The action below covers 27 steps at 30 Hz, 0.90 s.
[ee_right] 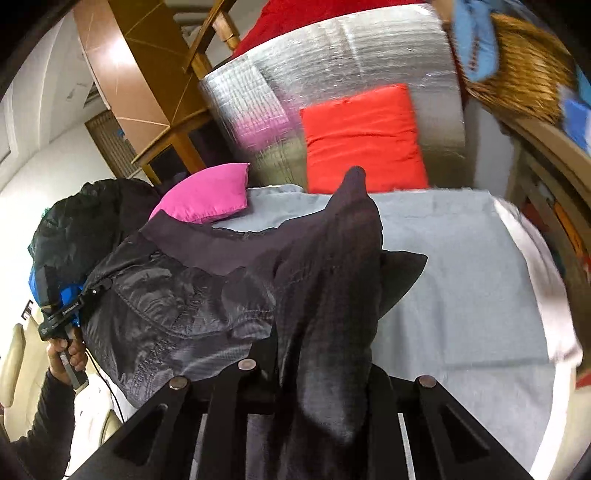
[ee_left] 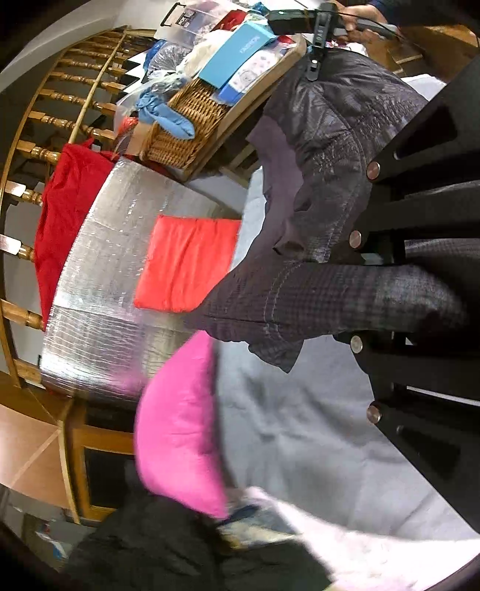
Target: Fold large clothes
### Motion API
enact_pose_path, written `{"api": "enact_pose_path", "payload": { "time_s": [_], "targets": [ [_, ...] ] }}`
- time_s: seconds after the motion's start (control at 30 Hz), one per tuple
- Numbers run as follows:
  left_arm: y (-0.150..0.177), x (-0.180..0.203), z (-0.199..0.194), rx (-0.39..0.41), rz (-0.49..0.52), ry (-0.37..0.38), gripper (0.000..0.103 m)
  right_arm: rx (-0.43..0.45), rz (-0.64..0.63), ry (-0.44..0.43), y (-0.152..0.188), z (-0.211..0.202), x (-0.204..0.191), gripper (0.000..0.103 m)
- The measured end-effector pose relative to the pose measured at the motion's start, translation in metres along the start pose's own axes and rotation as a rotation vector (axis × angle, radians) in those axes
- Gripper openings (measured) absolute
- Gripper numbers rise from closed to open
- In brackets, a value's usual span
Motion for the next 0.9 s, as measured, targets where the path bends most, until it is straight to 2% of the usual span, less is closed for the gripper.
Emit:
{"api": "enact_pose_path", "payload": {
  "time_s": [0.07,0.13,0.2,0.23,0.27,0.3,0.33,0.37,0.43,0.53,0.6,0.7,0.77,0.83,0.9],
  "targets": [
    [0.041,-0.004,0.007,-0.03,-0.021,0.009,0.016,-0.006,0.032,0.009,0.031,-0.003,0.012,0.018],
    [0.082,-0.011,0.013,-0.102,-0.055,0.002,0.017,-0.04,0.069,0.012,0.068,0.005,0.026,0.019],
    [0.142,-0.037,0.031,-0.211,-0.082,-0.113,0.019,-0.104,0.149,0.036,0.12,0.021,0.05,0.021],
    [0.162,-0.047,0.037,-0.252,-0.095,-0.135,0.03,-0.145,0.18,0.059,0.146,0.03,0.063,0.027],
    [0.17,-0.053,0.038,-0.259,-0.118,-0.142,0.047,-0.183,0.204,0.101,0.174,0.039,0.078,0.034],
    [0.172,-0.062,0.033,-0.242,-0.159,-0.163,0.054,-0.189,0.274,0.096,0.19,0.042,0.09,0.058],
    [0.17,-0.068,0.029,-0.237,-0.181,-0.183,0.066,-0.175,0.328,0.095,0.194,0.04,0.096,0.074],
    [0.164,-0.074,0.023,-0.244,-0.188,-0.219,0.07,-0.15,0.392,0.119,0.196,0.035,0.106,0.076],
    [0.153,-0.08,0.015,-0.255,-0.145,-0.275,0.07,-0.136,0.411,0.136,0.191,0.029,0.111,0.076],
    [0.133,-0.073,-0.005,-0.227,-0.053,-0.354,0.07,-0.104,0.331,0.234,0.168,0.013,0.107,0.076],
    [0.121,-0.066,-0.016,-0.191,0.009,-0.395,0.071,-0.035,0.238,0.271,0.14,-0.002,0.087,0.076],
    [0.109,-0.037,-0.021,-0.143,0.101,-0.406,0.075,0.043,0.124,0.235,0.11,-0.008,0.037,0.081],
    [0.108,-0.018,-0.017,-0.128,0.139,-0.397,0.076,0.05,0.058,0.211,0.109,-0.006,0.014,0.084],
    [0.114,-0.003,-0.013,-0.133,0.161,-0.397,0.076,0.002,-0.019,0.178,0.117,0.014,-0.014,0.084],
    [0.12,0.009,-0.007,-0.145,0.155,-0.369,0.076,-0.062,-0.075,0.211,0.132,0.037,-0.019,0.084]
  ]
}}
Point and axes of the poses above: each gripper's, at about its wrist camera, not at the fingertips, and z roughly the way its jaws point, x to its right, y to its underside, the point moved 9 cm from there along z, roughly the way its jaws point, and after that the axes turned 12 degrees about x, right-handed, at the moved point
